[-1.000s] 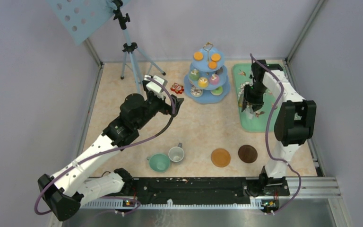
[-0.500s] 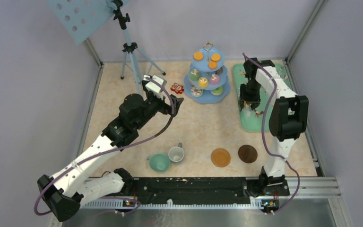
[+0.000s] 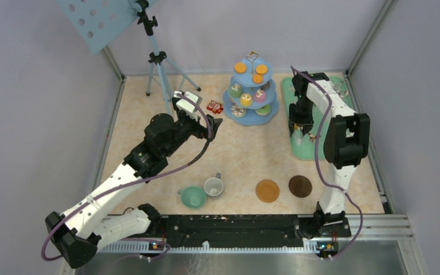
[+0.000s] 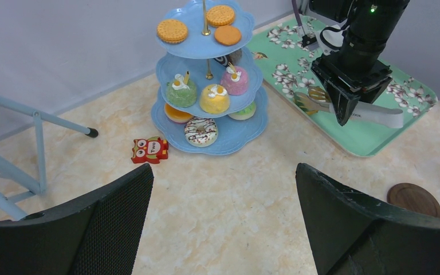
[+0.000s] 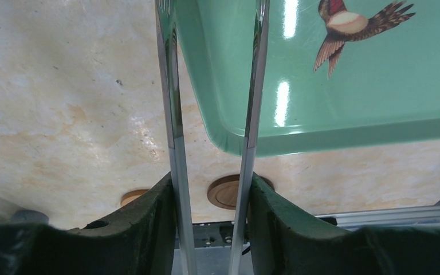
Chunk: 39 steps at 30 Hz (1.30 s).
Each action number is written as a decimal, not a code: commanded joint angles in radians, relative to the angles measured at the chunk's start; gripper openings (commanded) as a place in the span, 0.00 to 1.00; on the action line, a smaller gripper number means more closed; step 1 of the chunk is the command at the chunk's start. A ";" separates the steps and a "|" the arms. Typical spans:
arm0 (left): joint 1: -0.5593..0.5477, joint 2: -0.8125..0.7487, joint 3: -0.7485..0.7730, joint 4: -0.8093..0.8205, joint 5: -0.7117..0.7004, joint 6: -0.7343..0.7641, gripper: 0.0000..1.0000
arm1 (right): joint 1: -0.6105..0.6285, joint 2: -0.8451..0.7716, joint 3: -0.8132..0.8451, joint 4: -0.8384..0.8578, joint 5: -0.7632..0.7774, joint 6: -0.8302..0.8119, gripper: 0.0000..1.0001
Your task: Serve the afternoon tea
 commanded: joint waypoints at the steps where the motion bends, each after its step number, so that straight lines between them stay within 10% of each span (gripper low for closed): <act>1: 0.005 -0.021 -0.003 0.049 0.000 -0.007 0.99 | -0.003 0.024 0.046 -0.023 -0.077 -0.020 0.42; 7: 0.005 -0.019 -0.002 0.049 -0.003 -0.006 0.99 | -0.008 0.039 0.059 -0.025 -0.077 -0.024 0.38; 19: 0.007 -0.016 -0.002 0.049 -0.005 -0.006 0.99 | -0.025 -0.012 0.061 0.022 -0.067 -0.023 0.00; 39: 0.012 0.001 -0.004 0.049 0.010 -0.013 0.99 | -0.222 -0.319 -0.281 0.327 -0.378 -0.009 0.00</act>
